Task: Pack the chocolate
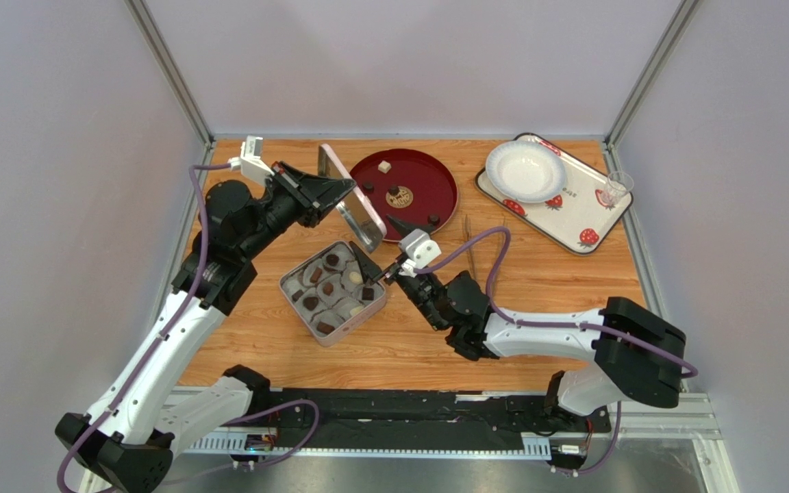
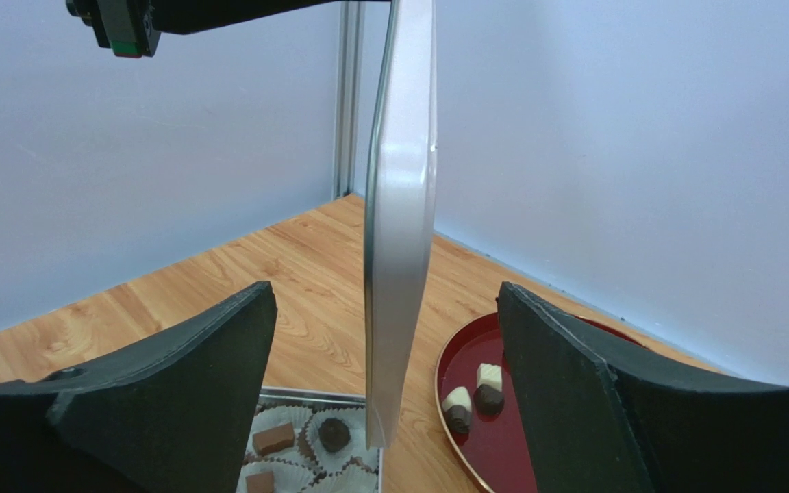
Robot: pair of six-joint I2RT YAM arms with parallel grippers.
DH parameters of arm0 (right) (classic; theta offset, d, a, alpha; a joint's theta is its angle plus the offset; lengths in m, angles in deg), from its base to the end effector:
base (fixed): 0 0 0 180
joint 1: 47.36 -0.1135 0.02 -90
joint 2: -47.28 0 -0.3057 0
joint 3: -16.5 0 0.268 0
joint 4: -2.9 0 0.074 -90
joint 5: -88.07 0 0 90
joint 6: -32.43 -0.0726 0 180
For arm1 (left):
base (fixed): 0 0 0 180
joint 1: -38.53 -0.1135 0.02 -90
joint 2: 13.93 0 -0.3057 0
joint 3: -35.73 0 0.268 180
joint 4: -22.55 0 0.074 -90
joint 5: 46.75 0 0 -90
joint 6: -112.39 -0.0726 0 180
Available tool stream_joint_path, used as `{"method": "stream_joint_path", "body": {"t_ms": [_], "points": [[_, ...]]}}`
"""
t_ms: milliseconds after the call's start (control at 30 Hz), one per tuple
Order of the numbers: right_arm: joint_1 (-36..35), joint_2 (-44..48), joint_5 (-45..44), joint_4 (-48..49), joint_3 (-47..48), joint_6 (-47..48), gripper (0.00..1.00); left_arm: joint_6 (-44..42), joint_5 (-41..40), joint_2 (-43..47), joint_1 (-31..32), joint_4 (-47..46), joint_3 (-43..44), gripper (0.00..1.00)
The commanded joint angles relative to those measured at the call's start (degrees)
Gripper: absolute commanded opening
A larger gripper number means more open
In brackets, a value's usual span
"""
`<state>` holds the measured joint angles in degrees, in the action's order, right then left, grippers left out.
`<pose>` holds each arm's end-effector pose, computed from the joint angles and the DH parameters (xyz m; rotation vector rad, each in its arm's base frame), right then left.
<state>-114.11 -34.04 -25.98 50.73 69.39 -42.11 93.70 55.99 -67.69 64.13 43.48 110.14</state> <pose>0.1621 0.3024 0.3347 -0.5277 1.1654 0.5136 0.2049 -0.1159 0.4539 -0.5083 1.7143 -1.4551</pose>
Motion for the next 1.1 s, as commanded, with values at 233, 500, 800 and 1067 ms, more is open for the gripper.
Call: {"method": "stream_joint_path", "body": {"t_ms": [233,500,800,1067], "points": [[-0.41,-2.44,-3.11,9.02,3.56,4.31,0.5,2.87,0.45,4.36,0.76,-4.57,-1.97,0.0],[-0.5,0.72,-3.19,2.78,3.65,8.53,0.11,-5.11,-1.65,5.5,0.76,6.66,0.84,0.27],[-1.99,2.31,-6.26,-1.1,2.6,18.27,0.01,-15.23,-7.63,7.96,0.76,24.25,6.46,0.79],[-4.98,-1.47,-12.5,1.71,3.56,29.61,0.0,-14.53,-6.23,7.7,0.76,27.26,6.55,0.8]]}}
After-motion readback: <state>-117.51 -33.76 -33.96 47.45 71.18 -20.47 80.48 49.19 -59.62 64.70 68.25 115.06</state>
